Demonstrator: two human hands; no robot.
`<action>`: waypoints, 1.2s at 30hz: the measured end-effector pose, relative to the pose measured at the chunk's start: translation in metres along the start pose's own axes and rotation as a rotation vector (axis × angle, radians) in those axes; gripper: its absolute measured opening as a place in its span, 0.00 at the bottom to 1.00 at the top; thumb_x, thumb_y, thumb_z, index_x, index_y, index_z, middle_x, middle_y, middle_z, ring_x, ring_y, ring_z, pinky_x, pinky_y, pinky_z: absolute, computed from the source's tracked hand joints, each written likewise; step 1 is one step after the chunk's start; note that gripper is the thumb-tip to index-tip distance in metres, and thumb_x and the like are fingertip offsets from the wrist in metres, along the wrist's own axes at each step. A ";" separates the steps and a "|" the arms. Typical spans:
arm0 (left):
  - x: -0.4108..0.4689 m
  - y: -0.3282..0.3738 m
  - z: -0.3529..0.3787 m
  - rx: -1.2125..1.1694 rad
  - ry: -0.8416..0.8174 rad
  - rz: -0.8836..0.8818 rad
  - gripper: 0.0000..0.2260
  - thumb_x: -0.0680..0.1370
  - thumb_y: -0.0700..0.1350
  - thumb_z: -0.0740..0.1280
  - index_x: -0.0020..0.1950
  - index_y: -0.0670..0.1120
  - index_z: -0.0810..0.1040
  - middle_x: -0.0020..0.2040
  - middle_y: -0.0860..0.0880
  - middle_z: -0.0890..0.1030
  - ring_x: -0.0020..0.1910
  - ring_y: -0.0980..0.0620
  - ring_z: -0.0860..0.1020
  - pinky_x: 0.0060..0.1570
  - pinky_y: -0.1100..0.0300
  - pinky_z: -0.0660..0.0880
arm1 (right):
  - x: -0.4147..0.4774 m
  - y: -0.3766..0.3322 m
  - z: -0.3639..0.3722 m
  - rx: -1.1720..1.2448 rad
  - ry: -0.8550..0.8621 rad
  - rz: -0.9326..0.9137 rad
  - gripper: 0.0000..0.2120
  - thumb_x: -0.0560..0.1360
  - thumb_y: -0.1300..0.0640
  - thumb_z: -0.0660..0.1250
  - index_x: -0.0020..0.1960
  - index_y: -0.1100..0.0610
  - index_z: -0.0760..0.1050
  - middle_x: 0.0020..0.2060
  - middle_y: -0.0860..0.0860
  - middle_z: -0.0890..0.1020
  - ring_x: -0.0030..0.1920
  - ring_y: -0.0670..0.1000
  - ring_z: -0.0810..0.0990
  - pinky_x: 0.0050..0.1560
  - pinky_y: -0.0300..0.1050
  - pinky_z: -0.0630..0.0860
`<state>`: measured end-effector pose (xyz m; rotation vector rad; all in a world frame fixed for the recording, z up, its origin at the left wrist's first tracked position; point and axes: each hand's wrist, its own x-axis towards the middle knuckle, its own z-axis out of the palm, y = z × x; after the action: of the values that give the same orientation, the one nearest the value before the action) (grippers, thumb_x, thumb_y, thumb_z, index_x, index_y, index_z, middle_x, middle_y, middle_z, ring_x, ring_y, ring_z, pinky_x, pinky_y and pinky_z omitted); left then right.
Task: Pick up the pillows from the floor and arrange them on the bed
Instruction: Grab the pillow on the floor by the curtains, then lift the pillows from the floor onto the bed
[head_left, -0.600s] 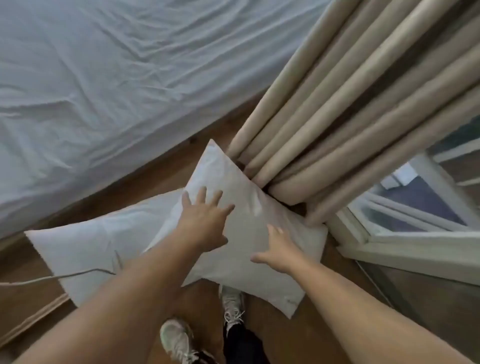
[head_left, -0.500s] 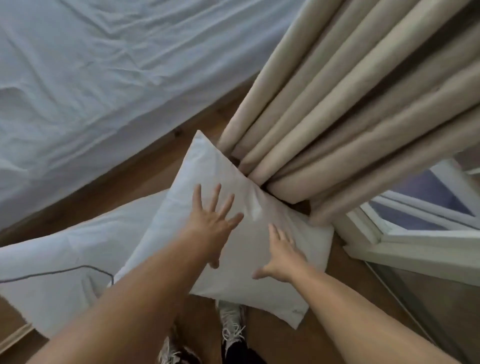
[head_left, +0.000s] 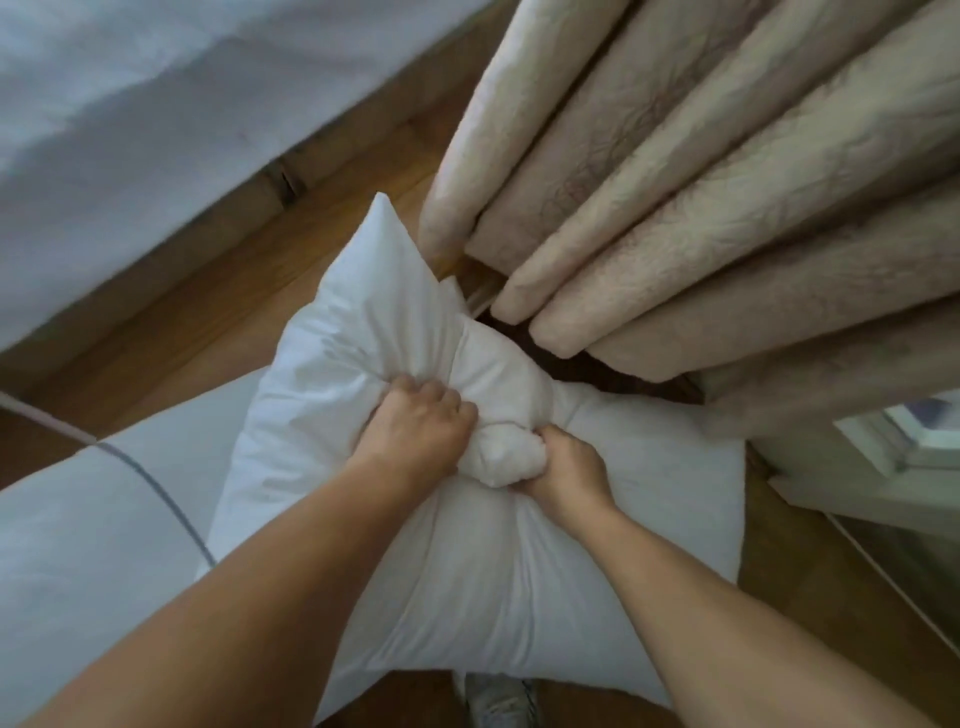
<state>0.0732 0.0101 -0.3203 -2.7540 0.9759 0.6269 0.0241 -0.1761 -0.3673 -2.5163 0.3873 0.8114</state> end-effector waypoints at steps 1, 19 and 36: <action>-0.006 0.001 -0.005 -0.021 0.003 -0.004 0.10 0.76 0.46 0.61 0.56 0.45 0.73 0.53 0.45 0.79 0.52 0.42 0.76 0.50 0.50 0.67 | -0.008 -0.003 -0.007 -0.036 -0.035 0.005 0.13 0.67 0.43 0.73 0.45 0.47 0.73 0.43 0.51 0.83 0.39 0.52 0.78 0.37 0.45 0.73; -0.434 -0.322 -0.340 -0.310 0.090 -0.658 0.17 0.71 0.66 0.64 0.48 0.55 0.73 0.52 0.51 0.82 0.51 0.47 0.79 0.42 0.56 0.72 | -0.252 -0.558 -0.245 -0.456 0.009 -0.874 0.10 0.70 0.54 0.68 0.50 0.51 0.73 0.51 0.56 0.81 0.51 0.60 0.79 0.41 0.47 0.67; -0.452 -0.378 -0.251 -0.365 0.193 -0.972 0.28 0.75 0.56 0.66 0.72 0.51 0.62 0.69 0.47 0.68 0.65 0.44 0.69 0.60 0.48 0.66 | -0.201 -0.645 -0.172 -0.750 -0.133 -0.828 0.31 0.73 0.44 0.70 0.71 0.52 0.64 0.67 0.56 0.69 0.64 0.60 0.68 0.59 0.56 0.68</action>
<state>0.0788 0.4895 0.1035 -3.1236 -0.5573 0.3742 0.2033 0.3100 0.0989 -2.8168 -1.1335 0.8387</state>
